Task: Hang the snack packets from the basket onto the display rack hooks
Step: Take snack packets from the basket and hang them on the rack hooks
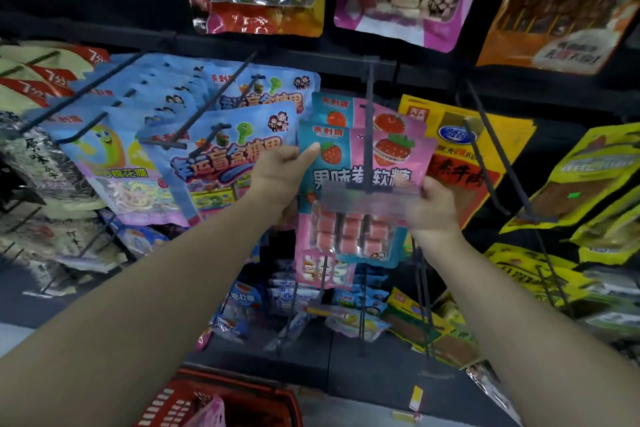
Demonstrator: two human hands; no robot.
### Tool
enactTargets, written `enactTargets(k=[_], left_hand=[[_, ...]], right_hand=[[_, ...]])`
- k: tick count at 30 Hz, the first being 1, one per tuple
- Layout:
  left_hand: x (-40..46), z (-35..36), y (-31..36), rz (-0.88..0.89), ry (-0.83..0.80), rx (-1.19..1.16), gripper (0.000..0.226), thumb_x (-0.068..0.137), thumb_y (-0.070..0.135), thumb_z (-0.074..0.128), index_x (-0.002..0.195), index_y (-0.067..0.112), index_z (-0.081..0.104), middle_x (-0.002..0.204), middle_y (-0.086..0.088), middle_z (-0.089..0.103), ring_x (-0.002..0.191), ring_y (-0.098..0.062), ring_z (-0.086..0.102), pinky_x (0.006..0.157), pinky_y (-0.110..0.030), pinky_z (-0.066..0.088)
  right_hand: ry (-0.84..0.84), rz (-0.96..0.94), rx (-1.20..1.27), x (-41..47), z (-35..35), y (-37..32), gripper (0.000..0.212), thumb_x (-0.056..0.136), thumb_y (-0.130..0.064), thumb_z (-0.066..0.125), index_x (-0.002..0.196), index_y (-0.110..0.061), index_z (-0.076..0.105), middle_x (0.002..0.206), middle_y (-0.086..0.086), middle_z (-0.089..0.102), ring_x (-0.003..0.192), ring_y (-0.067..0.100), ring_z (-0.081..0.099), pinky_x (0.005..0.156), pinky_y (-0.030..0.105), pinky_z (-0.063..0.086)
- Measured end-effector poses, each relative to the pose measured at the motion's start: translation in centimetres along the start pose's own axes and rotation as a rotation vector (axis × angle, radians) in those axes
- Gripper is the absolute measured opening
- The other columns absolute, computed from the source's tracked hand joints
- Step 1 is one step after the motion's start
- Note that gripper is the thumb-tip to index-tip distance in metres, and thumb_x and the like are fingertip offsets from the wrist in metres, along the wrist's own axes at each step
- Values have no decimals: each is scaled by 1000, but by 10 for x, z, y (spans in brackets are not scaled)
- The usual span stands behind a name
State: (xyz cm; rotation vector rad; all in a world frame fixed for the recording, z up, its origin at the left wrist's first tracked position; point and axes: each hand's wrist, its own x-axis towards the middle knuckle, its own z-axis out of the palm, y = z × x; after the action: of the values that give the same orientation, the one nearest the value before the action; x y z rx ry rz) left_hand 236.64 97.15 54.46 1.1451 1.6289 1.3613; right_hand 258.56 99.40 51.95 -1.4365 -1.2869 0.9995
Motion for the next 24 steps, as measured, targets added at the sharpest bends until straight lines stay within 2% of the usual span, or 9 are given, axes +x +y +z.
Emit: enactTargets(k=[2,4,6,8,11,14,18,21,24], left_hand=[[12,5,-8,-34,21,-6,69,63,72,69,78,5,66,82,-12,62,79,-30,66,84,-49,55],[11,9,-8,-89,24,-35,65,68,68,71,78,4,64,81,-16,64,74,-32,66,77,-37,58],[4,13,-6,-92,49,-60,58,70,60,73,75,4,61,78,-17,62,72,-28,62,74,-34,52],[-9,11,-6,-120,84,-84,39,81,42,73,90,4,69,89,-16,68,85,-30,66,79,-38,53],[-40,-9,-15,-182,36,-48,29,89,30,68,109,9,69,110,-19,70,97,-35,67,85,-37,52],[-84,-43,-40,-149,-75,108,27,91,34,66,107,13,69,105,-3,73,94,-18,68,91,-36,54],[-151,-101,-99,-167,-137,476,24,89,40,65,101,20,73,88,3,71,88,-16,68,78,-26,51],[-200,-149,-156,-317,-140,719,28,87,46,60,101,24,72,101,-3,73,97,-26,68,83,-34,53],[-245,-191,-219,-553,-169,865,28,91,39,52,108,25,69,109,-10,69,103,-35,64,85,-38,53]], right_hand=[[-11,-47,-9,7,1,0,13,84,-25,73,72,-24,67,75,-9,67,75,20,65,81,46,55],[-23,-78,-4,12,0,3,14,86,-31,69,74,-26,66,75,-11,66,74,13,61,77,39,52],[-31,-73,-2,11,-1,6,12,84,-36,69,77,-27,66,79,-11,67,78,16,62,80,43,53],[-20,-22,-12,3,-3,9,13,83,-35,71,90,-25,65,90,-6,68,89,19,65,86,45,54],[93,37,-99,-26,-6,13,48,85,-29,70,124,-11,50,116,5,61,103,21,60,91,36,49],[176,-105,-352,-74,-2,22,36,88,-17,64,117,-1,51,115,16,53,101,32,58,91,39,47],[-242,-285,-670,-148,41,43,17,91,-15,59,103,-3,58,102,16,59,94,32,57,79,34,42],[-630,-429,-934,-197,94,71,23,93,-23,55,107,-5,59,107,15,62,102,34,57,80,37,43],[-927,-417,-1088,-236,149,121,28,94,-32,49,112,-11,56,114,10,61,107,32,57,84,40,49]])
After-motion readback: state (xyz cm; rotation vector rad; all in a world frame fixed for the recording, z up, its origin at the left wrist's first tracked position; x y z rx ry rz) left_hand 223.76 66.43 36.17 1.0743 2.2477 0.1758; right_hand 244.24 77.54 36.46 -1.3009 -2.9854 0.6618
